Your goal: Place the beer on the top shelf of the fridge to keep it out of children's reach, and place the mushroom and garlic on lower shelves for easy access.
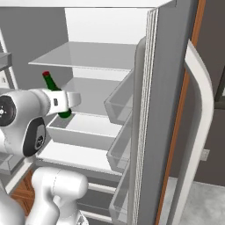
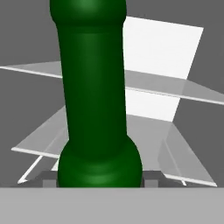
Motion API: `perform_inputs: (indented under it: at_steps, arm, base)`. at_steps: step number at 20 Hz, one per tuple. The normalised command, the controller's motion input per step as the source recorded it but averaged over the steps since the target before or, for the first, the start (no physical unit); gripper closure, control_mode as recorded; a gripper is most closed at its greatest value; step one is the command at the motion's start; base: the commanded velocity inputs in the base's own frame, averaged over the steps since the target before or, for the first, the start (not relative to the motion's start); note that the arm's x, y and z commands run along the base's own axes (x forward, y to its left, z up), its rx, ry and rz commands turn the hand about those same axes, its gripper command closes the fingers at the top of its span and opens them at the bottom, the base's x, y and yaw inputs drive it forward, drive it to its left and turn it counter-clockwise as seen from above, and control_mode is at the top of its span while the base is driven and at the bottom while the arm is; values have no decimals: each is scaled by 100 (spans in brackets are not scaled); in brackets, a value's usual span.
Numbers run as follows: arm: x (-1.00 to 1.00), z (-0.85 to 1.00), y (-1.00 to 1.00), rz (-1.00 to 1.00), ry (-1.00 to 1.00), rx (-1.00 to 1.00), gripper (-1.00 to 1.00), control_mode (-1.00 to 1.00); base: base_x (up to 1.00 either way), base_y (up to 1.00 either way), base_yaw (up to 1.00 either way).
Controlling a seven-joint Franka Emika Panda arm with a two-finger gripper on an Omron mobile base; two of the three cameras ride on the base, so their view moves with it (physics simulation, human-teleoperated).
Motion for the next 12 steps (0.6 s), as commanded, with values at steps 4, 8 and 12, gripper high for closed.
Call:
perform_inputs:
  at_steps: [4, 8, 12]
  arm:
    - [0, 63, 20, 0, 0, -1, 100, -100]
    - [0, 67, 29, 0, 0, -1, 100, -100]
    - [0, 56, 12, 0, 1, 0, 100, -100]
  base:
    - [0, 0, 0]
    - [0, 0, 0]
    - [0, 0, 0]
